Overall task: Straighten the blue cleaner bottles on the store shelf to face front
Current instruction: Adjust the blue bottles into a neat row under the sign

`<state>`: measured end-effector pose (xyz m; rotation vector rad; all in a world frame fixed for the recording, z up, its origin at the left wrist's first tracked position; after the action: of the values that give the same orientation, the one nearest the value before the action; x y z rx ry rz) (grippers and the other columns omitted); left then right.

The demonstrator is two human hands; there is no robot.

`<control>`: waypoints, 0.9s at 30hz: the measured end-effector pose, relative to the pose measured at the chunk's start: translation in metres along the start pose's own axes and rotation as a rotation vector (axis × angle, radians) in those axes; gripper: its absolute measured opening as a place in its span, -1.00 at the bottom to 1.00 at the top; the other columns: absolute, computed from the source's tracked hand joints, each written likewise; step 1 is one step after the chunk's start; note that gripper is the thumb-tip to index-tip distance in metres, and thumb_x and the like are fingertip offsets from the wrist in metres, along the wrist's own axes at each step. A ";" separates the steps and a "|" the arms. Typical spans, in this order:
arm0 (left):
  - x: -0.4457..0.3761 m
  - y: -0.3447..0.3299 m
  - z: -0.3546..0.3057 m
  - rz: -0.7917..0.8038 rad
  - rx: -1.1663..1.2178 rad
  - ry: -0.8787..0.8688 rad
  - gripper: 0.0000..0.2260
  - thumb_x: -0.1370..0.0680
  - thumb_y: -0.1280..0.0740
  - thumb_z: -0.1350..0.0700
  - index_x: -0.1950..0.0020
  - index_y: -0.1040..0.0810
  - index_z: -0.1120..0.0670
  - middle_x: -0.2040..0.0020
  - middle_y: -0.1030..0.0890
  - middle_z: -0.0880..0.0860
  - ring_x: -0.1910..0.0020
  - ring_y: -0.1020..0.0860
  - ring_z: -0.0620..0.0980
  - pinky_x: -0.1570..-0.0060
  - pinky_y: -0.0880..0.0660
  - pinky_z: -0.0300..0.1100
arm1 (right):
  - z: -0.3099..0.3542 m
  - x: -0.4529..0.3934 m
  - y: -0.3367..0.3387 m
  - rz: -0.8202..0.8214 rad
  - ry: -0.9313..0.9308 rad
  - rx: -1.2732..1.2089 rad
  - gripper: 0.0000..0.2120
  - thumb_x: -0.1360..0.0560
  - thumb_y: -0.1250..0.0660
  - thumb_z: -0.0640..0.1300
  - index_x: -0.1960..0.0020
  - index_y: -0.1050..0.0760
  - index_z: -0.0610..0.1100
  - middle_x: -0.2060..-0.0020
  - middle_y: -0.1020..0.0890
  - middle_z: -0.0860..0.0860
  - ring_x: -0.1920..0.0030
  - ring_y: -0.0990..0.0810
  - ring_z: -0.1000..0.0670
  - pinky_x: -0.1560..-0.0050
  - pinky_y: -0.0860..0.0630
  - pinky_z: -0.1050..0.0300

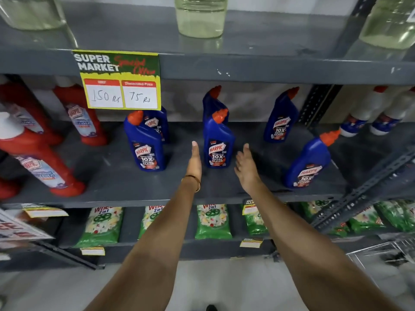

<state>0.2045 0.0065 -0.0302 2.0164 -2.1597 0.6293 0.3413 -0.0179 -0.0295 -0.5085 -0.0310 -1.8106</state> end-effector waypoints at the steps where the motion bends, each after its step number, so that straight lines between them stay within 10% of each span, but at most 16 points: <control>1: -0.001 -0.004 -0.004 0.020 0.011 0.000 -0.31 -0.51 0.11 -0.34 -0.49 -0.11 0.07 -0.51 -0.21 0.10 -0.47 -0.21 0.04 -0.38 -0.13 -0.07 | 0.003 -0.003 -0.004 0.025 -0.005 -0.005 -0.32 -0.54 0.10 0.27 -0.51 -0.03 -0.12 -0.51 -0.17 -0.03 -0.49 -0.17 0.00 -0.38 -0.13 0.15; 7: -0.013 -0.017 -0.012 0.108 0.053 -0.034 -0.28 -0.49 0.19 -0.35 -0.39 -0.33 0.11 -0.38 -0.44 0.11 0.09 -0.54 -0.19 0.16 -0.46 -0.35 | 0.006 -0.017 -0.010 0.124 0.004 0.026 -0.36 -0.53 0.15 0.29 -0.46 -0.21 -0.05 -0.42 -0.38 -0.03 -0.27 -0.43 0.05 -0.17 -0.32 0.21; 12: -0.013 -0.018 -0.007 0.133 0.036 -0.068 -0.32 -0.51 0.20 -0.32 -0.36 -0.36 0.07 -0.25 -0.50 0.04 0.11 -0.53 -0.25 0.28 -0.50 -0.44 | 0.001 -0.019 -0.007 0.161 0.037 0.076 -0.38 -0.54 0.17 0.29 -0.43 -0.26 -0.01 -0.39 -0.42 -0.01 -0.07 -0.48 0.17 0.05 -0.39 0.35; 27: 0.036 0.002 0.013 0.069 -0.026 -0.054 -0.43 -0.55 0.04 -0.26 -0.34 -0.40 0.09 -0.29 -0.52 0.16 -0.16 -0.52 0.04 -0.28 -0.41 -0.04 | -0.022 0.032 -0.005 0.148 0.054 0.114 -0.40 -0.52 0.14 0.31 -0.41 -0.28 0.04 -0.35 -0.45 0.04 -0.04 -0.49 0.21 -0.04 -0.35 0.29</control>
<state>0.2016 -0.0317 -0.0295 1.9757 -2.2652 0.5580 0.3228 -0.0514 -0.0373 -0.3713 -0.0579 -1.6660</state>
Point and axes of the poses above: each hand's wrist, its own x-axis away from the middle knuckle, its own y-axis out of the back of the hand, z = x × y, the point moved 2 cm from there along -x, towards the middle knuckle
